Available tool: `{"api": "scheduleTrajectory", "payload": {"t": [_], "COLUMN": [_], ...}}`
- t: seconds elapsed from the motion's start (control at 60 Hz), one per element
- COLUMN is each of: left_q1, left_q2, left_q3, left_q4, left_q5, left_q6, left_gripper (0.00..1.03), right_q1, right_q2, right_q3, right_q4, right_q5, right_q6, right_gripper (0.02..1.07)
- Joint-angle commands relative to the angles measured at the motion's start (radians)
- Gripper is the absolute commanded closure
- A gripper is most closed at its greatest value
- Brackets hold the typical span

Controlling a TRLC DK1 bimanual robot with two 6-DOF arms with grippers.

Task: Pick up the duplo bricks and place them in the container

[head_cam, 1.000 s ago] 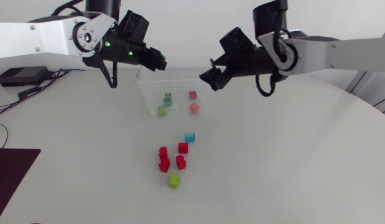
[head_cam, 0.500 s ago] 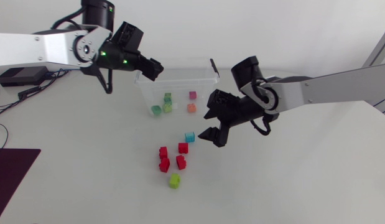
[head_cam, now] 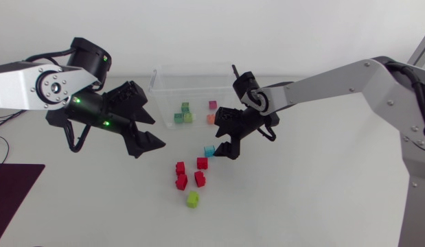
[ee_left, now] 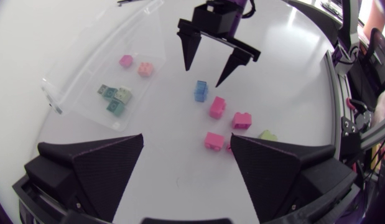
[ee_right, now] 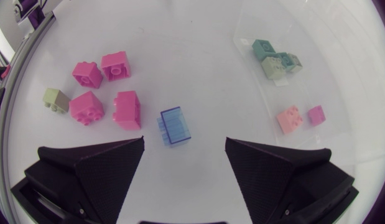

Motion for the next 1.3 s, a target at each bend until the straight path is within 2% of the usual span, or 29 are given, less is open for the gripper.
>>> {"api": "scheduleTrajectory", "payload": {"t": [0.0,0.133,0.267,0.333,0.383,0.4,0.417,0.583,0.967,1.167,1.283], "left_q1": [-0.012,-0.018,-0.058,-0.073,-0.084,-0.090,-0.091,-0.110,-0.113,-0.130,-0.136], "left_q2": [0.041,0.091,0.134,0.159,0.177,0.188,0.192,0.301,0.424,0.458,0.472], "left_q3": [-0.035,-0.041,-0.039,-0.035,-0.028,-0.024,-0.022,0.028,0.062,0.085,0.100], "left_q4": [-0.021,-0.037,-0.040,-0.040,-0.040,-0.040,-0.040,-0.037,0.088,0.111,0.112], "left_q5": [0.008,0.007,-0.005,-0.021,-0.025,-0.030,-0.030,-0.051,-0.073,-0.071,-0.071], "left_q6": [0.074,0.109,0.118,0.124,0.127,0.129,0.129,0.166,0.224,0.230,0.226], "left_gripper": [0.06,0.06,0.06,0.06,0.06,0.06,0.06,0.06,0.06,0.06,0.09], "right_q1": [0.013,0.022,0.038,0.050,0.052,0.053,0.053,0.050,0.018,0.018,0.006], "right_q2": [0.055,0.095,0.121,0.138,0.144,0.152,0.157,0.149,-0.207,-0.305,-0.300], "right_q3": [0.053,0.121,0.152,0.159,0.162,0.165,0.170,0.167,-0.052,-0.034,0.007], "right_q4": [-0.049,-0.121,-0.169,-0.187,-0.190,-0.192,-0.195,-0.230,-0.244,-0.255,-0.186], "right_q5": [-0.006,-0.009,-0.004,0.011,0.020,0.027,0.028,0.030,-0.027,-0.042,-0.047], "right_q6": [-0.054,-0.071,-0.086,-0.097,-0.097,-0.096,-0.096,-0.093,-0.065,-0.005,0.075], "right_gripper": [0.16,0.27,0.50,0.66,0.72,0.80,0.82,0.84,0.84,0.84,0.84]}}
